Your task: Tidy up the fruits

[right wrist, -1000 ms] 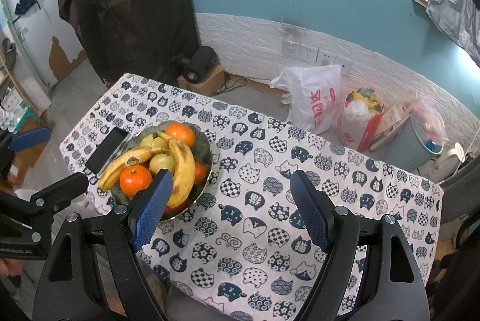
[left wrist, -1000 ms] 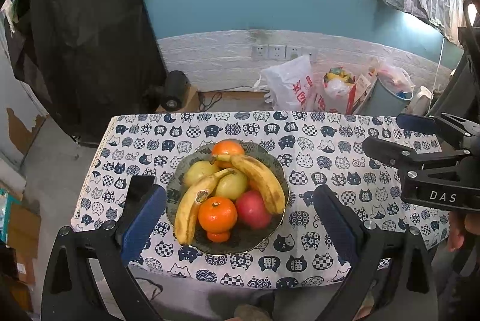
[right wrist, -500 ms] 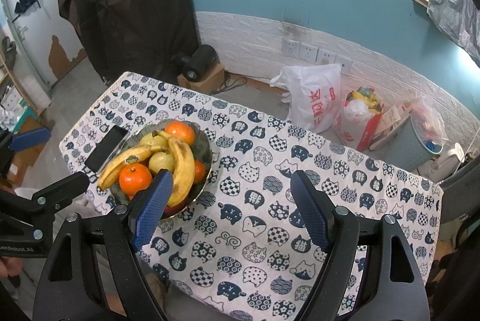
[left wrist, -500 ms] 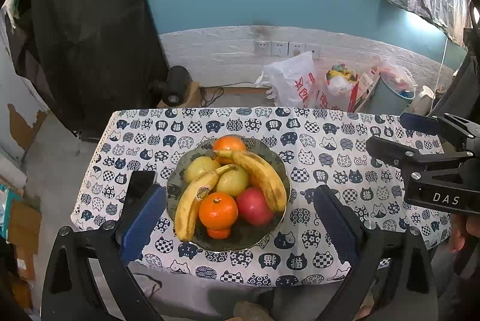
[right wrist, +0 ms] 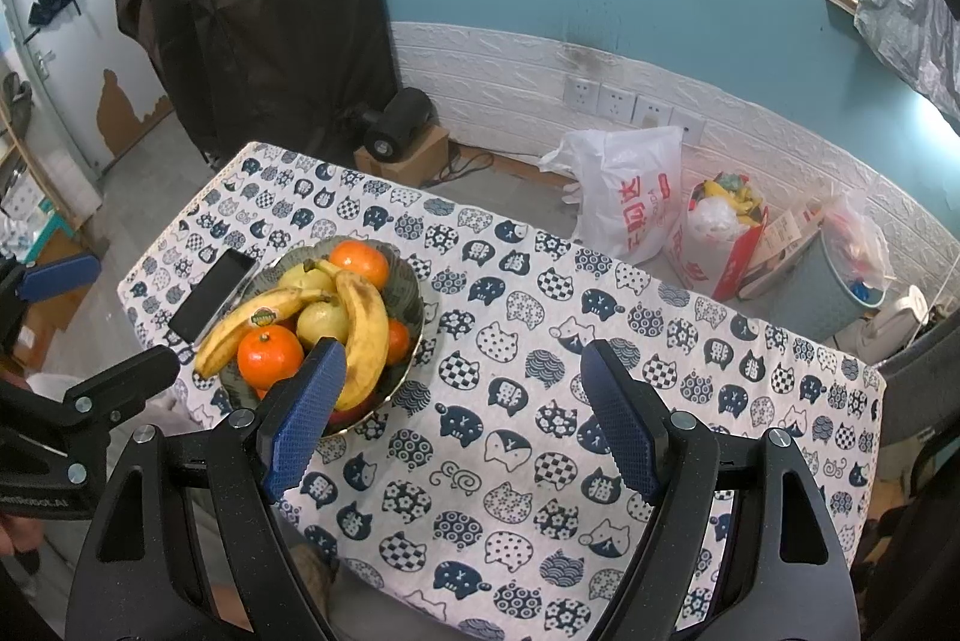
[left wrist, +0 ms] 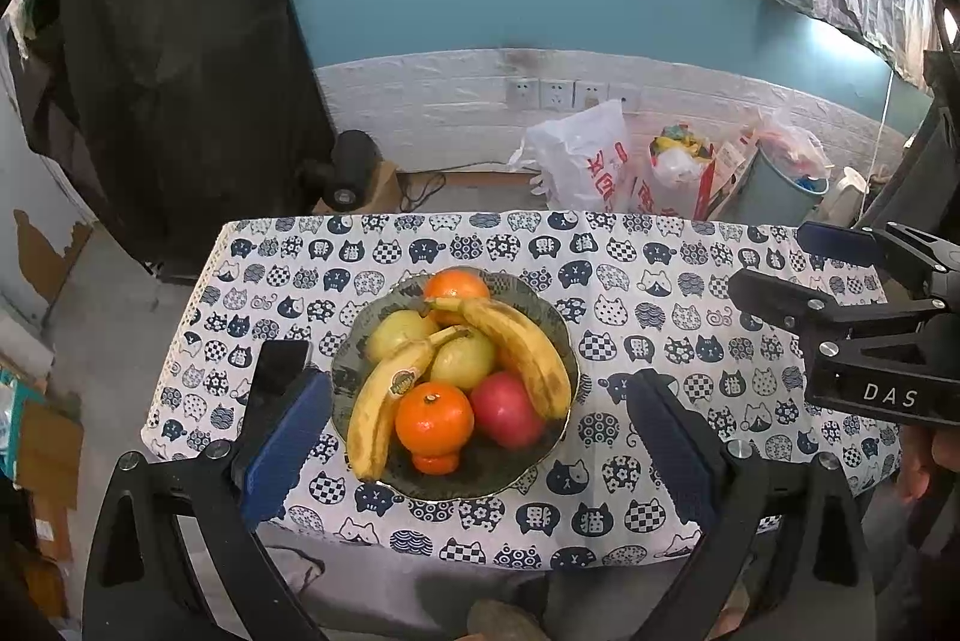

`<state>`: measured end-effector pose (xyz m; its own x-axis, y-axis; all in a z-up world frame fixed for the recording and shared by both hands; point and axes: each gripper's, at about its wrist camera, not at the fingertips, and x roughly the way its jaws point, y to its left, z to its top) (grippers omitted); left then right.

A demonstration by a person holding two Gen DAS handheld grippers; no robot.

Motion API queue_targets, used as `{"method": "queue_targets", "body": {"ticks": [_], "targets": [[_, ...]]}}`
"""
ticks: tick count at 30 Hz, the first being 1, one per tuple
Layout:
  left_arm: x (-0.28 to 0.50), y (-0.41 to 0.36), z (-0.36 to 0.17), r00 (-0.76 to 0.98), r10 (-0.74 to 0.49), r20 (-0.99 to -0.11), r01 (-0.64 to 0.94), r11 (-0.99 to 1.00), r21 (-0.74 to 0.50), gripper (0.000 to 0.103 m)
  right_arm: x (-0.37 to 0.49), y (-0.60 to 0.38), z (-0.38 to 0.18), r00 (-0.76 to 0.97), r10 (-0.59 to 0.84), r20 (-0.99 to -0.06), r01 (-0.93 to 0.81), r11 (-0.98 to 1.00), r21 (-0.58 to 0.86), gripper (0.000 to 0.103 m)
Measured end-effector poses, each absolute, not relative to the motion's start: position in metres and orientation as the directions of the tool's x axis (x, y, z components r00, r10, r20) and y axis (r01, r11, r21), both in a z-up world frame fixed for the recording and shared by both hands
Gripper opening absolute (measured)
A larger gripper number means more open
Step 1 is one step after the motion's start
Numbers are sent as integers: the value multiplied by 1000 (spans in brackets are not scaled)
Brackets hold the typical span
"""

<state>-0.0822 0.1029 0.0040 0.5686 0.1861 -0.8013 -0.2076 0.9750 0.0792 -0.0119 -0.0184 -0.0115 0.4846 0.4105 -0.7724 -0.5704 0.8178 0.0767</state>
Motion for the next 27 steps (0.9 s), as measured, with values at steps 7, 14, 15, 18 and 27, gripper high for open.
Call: {"method": "queue_targets", "body": {"ticks": [7,14,15,18,27], "targets": [[-81,101,2,566,185,-803,-198,976,85,99,-12,-19,-12,485,409,-773,-570,818,76,79],[-82,100,2,565,183,-805,-199,977,83,99,-13,-21,-13,482,406,-776,-573,816,71,79],[-82,100,2,564,183,-805,-199,977,82,99,-13,-18,-13,484,407,-775,-571,818,73,79],[-82,99,1,562,181,-807,-199,977,80,99,-13,-18,-13,484,407,-775,-571,818,73,79],[-82,104,0,557,182,-810,-211,975,73,99,-13,-17,-13,484,405,-776,-570,818,72,79]]}}
